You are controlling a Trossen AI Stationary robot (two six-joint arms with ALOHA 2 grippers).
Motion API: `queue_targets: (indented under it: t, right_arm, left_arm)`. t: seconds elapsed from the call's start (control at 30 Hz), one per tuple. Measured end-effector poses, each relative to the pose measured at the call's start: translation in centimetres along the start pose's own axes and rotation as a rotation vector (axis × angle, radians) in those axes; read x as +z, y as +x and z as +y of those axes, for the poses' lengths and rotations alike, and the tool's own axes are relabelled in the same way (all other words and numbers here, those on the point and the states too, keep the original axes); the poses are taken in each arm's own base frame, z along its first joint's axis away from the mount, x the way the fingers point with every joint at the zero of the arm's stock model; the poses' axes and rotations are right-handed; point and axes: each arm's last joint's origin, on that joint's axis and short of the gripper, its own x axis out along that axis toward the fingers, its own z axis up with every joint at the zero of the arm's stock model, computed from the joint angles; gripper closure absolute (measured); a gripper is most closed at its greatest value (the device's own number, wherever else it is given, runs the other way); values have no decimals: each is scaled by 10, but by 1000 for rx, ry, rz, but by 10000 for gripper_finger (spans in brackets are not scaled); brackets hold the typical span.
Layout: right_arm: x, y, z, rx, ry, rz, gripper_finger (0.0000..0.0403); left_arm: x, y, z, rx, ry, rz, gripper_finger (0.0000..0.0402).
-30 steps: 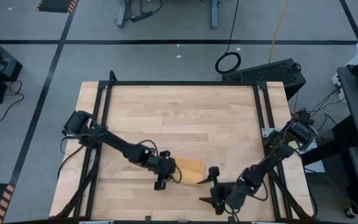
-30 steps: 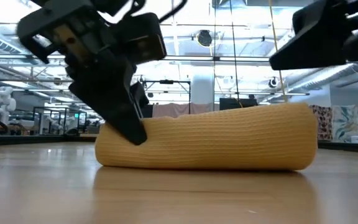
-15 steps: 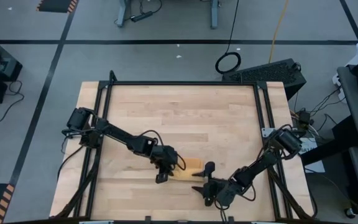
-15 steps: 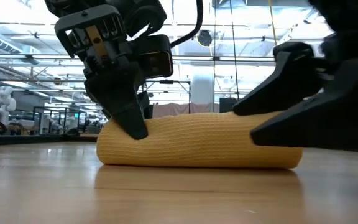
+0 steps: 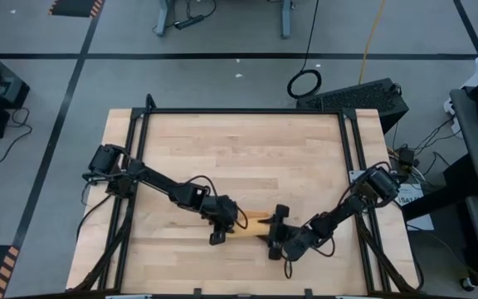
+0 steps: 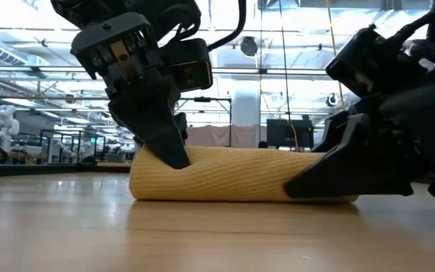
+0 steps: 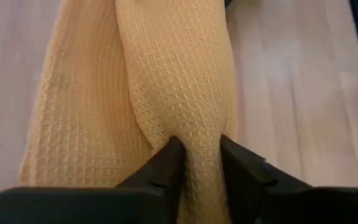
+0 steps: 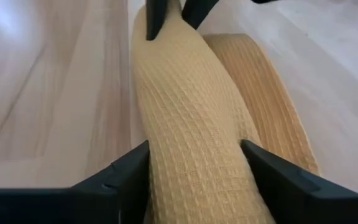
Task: Roll towel
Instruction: Roll the yellow towel
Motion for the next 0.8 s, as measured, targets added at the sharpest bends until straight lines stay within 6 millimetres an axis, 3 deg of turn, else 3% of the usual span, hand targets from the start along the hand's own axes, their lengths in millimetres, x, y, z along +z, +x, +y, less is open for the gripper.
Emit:
queue_targets:
  t: [0.17,0.3,0.47,0.6,0.8]
  right_arm:
    - [1,0,0,26,81,6,202]
    - [1,1,1,44,139,18,212]
    - [0,2,0,67,201,43,216]
    - [0,2,0,71,216,44,216]
    - [0,2,1,93,256,50,216]
  left_arm:
    - [3,-10,-5,34,16,-32,228]
    - [11,-32,-16,32,33,-90,170]
    - [10,-49,-39,118,155,-162,130]
    - [1,-47,-57,233,265,-198,123]
    - [-25,-17,-78,361,398,-172,123]
